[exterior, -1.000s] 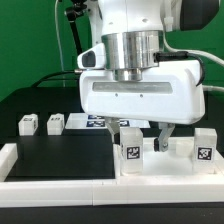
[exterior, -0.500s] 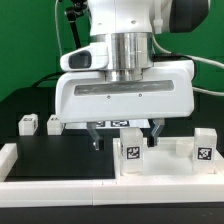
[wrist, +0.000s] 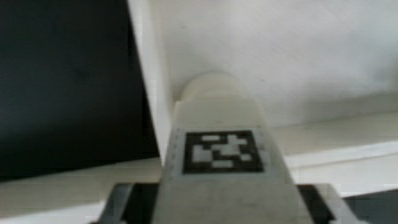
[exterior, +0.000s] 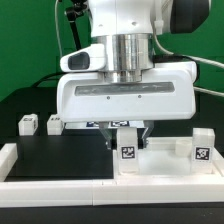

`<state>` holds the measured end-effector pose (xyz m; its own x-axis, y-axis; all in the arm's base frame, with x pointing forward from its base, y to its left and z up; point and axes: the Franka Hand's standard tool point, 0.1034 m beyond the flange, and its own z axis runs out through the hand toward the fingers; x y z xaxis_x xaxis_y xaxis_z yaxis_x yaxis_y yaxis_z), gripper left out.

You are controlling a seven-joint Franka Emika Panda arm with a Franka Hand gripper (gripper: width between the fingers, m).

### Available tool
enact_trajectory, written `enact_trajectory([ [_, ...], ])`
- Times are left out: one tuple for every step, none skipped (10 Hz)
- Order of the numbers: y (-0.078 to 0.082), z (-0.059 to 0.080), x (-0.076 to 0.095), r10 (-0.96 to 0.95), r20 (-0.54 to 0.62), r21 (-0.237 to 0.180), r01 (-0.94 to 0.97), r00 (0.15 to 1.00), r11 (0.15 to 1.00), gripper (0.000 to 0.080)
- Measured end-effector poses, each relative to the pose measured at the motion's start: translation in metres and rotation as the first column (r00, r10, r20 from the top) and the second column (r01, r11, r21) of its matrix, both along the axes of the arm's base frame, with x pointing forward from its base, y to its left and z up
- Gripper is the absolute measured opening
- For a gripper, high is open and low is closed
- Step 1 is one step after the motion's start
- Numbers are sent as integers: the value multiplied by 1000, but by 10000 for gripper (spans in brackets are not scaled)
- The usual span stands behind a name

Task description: Assemble square table

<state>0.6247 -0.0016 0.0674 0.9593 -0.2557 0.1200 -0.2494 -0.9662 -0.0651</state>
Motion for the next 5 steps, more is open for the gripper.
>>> enact_trajectory([
  [0, 0, 0, -72, -3, 10, 72, 997, 997, 285],
  [0, 0, 0, -135, -6, 18, 135, 991, 991, 285],
  [3, 0, 2, -220, -6, 29, 220, 975, 975, 286],
  [4, -1, 2, -371, -21, 42, 371, 929, 928, 286],
  [4, -1, 1, -508, -47, 52, 509, 860, 859, 286],
])
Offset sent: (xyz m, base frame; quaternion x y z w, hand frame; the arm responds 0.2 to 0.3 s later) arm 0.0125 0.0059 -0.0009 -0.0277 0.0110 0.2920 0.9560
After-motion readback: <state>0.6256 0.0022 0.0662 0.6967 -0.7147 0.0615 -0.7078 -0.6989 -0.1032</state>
